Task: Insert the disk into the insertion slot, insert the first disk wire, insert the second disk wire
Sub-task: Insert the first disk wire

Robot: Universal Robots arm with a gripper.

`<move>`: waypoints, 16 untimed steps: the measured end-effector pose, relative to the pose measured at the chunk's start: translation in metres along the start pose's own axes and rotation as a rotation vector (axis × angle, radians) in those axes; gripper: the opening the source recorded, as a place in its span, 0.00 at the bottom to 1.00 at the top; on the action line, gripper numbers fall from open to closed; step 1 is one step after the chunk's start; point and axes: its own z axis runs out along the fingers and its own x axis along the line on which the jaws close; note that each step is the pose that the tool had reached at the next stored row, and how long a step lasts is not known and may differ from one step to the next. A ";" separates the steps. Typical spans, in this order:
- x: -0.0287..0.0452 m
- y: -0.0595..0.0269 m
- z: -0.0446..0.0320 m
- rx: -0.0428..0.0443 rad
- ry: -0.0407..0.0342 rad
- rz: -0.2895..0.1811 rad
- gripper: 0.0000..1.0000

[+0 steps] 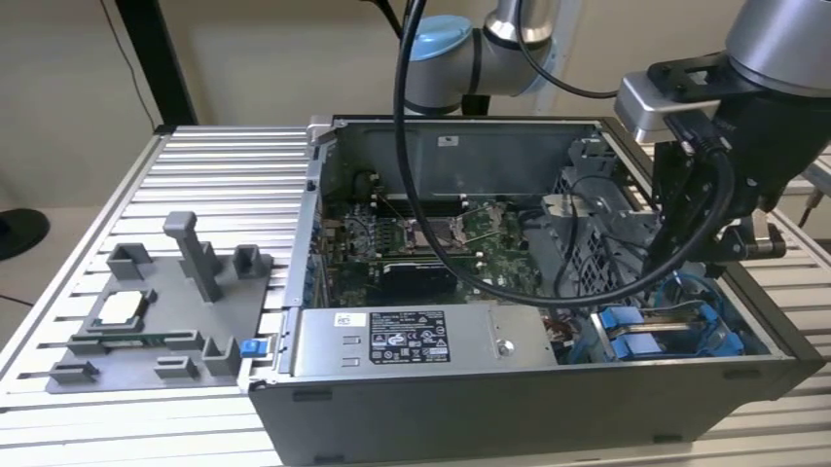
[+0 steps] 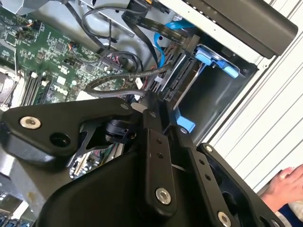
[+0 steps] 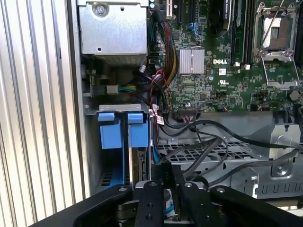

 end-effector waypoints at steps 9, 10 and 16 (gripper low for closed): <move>0.0001 0.0000 0.0000 0.0000 0.0000 0.000 0.00; 0.0001 0.0000 -0.0001 0.0000 0.0001 0.000 0.00; 0.0003 -0.0018 0.0001 -0.0002 0.0000 0.000 0.00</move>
